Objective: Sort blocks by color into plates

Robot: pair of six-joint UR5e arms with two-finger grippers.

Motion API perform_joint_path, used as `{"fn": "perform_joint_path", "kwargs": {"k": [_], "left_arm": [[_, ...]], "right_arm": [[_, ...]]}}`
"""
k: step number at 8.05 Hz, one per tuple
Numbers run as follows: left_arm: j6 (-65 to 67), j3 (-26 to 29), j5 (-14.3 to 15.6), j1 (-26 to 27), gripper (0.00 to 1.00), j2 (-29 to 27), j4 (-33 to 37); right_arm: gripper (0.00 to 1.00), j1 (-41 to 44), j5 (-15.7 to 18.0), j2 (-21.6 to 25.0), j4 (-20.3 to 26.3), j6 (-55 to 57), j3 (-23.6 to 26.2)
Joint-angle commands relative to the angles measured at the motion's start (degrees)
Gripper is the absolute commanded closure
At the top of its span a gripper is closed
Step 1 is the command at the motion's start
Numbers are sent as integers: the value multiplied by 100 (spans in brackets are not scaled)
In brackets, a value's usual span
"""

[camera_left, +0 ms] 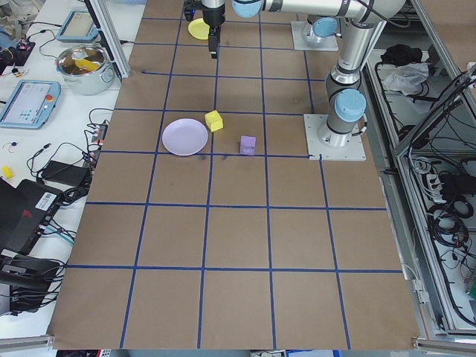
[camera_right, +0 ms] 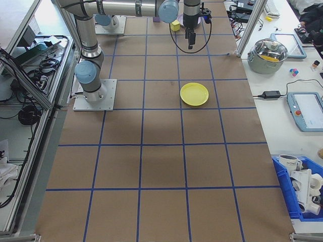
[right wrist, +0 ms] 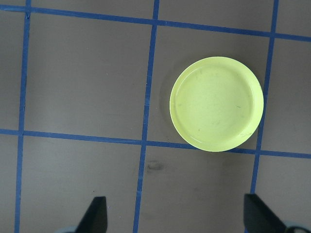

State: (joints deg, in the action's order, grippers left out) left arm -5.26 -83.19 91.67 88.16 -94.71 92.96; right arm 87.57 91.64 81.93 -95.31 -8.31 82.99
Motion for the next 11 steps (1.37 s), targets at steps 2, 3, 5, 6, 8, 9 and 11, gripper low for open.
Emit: {"fn": "perform_joint_path", "kwargs": {"k": [2,3,5,6,8,9,11], "left_arm": [[-762,-1099,899,-580,0,276,64],[-792,-1538,1123,-598,0,390,-40],[-1142,-1955,1047,-1217,0,436,-374],[-1814,-2051,672,-1822,0,235,-462],[-2522,-2271,440,-2241,4,31,-797],[-2550,-2333,457,-2215,16,-30,-736],[-2533,-2658,431,-2233,11,-136,-806]], "right_arm": [[0,-3,29,-2,-5,-39,16],[0,-3,82,-2,-5,-22,16],[0,-3,82,-2,4,-22,16],[0,-3,65,-2,-5,-13,16],[0,-3,74,-2,-5,-13,33],[0,-3,74,-2,-14,-22,33],[0,-3,74,-10,-5,-31,33]]}}
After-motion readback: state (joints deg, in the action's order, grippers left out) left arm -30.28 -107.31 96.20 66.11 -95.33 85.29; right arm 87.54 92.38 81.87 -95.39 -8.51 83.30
